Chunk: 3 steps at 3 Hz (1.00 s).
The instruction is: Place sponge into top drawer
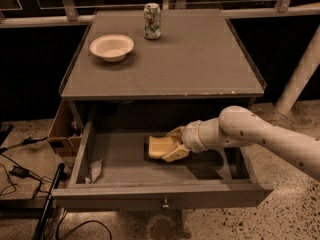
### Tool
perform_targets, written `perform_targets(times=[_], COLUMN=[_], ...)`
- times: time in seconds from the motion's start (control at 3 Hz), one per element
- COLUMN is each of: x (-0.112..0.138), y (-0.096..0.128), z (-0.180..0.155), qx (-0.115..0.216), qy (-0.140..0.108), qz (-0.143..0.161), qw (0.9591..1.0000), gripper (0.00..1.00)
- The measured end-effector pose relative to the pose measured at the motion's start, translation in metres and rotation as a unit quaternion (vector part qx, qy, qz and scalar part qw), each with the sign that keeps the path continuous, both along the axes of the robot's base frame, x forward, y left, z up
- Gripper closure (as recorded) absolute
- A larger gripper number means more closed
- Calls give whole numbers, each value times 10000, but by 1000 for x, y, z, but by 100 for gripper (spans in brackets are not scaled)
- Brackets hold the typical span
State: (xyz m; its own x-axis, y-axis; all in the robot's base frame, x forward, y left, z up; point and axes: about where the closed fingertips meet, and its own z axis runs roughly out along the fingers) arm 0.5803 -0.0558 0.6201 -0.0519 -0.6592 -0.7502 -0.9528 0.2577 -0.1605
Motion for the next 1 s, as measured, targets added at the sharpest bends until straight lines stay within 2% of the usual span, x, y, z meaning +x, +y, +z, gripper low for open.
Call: perform_targets(times=[1.0], x=[0], y=[0], z=[0], qx=[0], qy=[0], qz=[1], qw=[10000], gripper=[29])
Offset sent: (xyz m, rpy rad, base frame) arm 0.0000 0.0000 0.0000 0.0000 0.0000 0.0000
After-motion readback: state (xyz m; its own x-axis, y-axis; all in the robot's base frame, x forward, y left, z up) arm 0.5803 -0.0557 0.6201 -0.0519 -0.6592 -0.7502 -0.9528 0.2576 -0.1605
